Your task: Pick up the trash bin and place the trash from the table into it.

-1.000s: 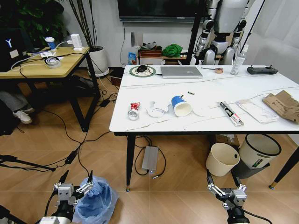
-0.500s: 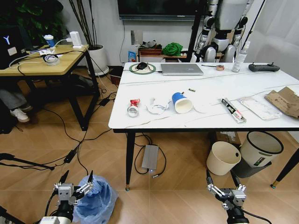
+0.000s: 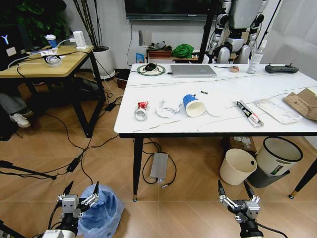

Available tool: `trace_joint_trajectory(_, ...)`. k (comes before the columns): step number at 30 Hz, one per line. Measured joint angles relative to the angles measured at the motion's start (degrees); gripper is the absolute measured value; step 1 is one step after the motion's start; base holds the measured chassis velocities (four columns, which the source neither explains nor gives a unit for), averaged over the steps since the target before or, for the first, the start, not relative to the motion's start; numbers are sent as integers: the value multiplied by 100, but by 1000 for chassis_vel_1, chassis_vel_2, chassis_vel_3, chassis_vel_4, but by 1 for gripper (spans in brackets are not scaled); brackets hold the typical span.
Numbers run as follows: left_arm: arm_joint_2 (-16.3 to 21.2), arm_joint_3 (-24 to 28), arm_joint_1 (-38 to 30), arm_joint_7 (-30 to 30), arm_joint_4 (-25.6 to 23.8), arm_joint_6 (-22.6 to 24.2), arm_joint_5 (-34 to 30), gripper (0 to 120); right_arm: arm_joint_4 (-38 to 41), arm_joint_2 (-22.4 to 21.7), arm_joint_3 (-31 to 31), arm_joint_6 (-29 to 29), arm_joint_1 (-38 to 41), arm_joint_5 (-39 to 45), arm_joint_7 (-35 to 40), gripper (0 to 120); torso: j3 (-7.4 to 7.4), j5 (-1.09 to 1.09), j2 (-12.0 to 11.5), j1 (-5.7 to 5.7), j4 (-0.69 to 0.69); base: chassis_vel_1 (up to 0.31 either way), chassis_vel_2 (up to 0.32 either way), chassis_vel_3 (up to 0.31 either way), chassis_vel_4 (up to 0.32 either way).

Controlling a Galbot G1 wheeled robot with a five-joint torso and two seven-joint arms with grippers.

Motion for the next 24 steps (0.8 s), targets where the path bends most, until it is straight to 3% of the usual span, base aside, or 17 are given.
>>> trace_joint_trajectory(24, 2, -10, -19, -2, 47, 6, -27, 100, -38, 0, -51, -19, 61, -57, -6, 100, -361, 0, -601, -240, 0, 0, 0, 0, 0)
